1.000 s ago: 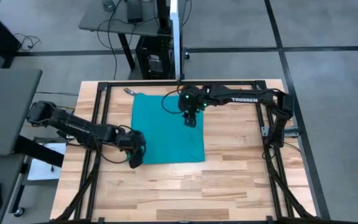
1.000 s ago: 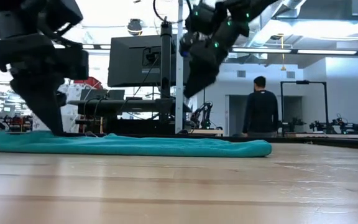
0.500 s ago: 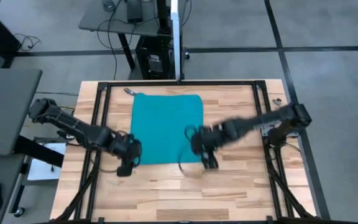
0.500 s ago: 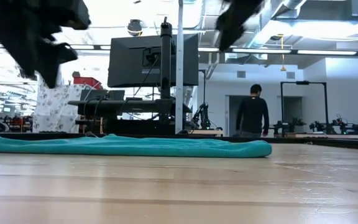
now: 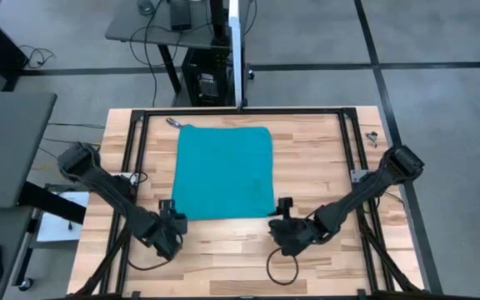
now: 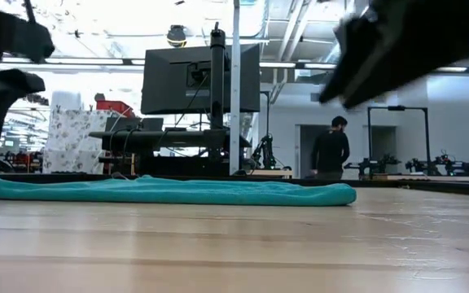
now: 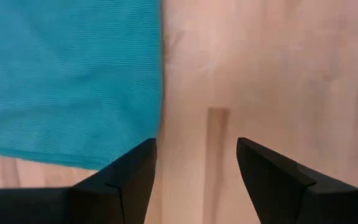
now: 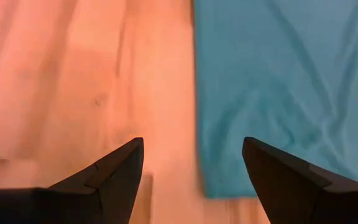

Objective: Roll towel
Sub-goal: Roll the blue towel

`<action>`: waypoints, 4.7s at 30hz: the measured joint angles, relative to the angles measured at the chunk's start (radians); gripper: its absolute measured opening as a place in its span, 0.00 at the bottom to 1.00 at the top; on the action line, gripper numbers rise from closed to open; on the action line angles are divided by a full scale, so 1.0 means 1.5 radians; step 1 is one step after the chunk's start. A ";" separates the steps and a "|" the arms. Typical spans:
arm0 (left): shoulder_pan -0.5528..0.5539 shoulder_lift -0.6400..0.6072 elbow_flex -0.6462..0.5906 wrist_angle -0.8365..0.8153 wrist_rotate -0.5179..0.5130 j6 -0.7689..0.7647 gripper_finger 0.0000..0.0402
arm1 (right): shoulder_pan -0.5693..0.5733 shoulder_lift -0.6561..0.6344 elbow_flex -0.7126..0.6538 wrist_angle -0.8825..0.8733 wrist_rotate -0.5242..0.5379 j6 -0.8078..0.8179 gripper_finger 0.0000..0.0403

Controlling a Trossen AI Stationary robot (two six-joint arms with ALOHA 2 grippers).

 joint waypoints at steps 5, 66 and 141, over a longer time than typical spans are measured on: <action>-0.009 0.059 0.000 0.013 -0.041 -0.038 0.52 | -0.017 0.000 -0.052 0.033 0.001 0.000 0.67; 0.009 0.089 -0.072 0.084 -0.185 -0.016 0.51 | -0.112 0.130 -0.051 0.092 -0.019 -0.121 0.52; 0.021 -0.066 -0.067 0.151 0.001 -0.105 0.00 | 0.014 0.106 -0.034 0.067 -0.120 0.161 0.51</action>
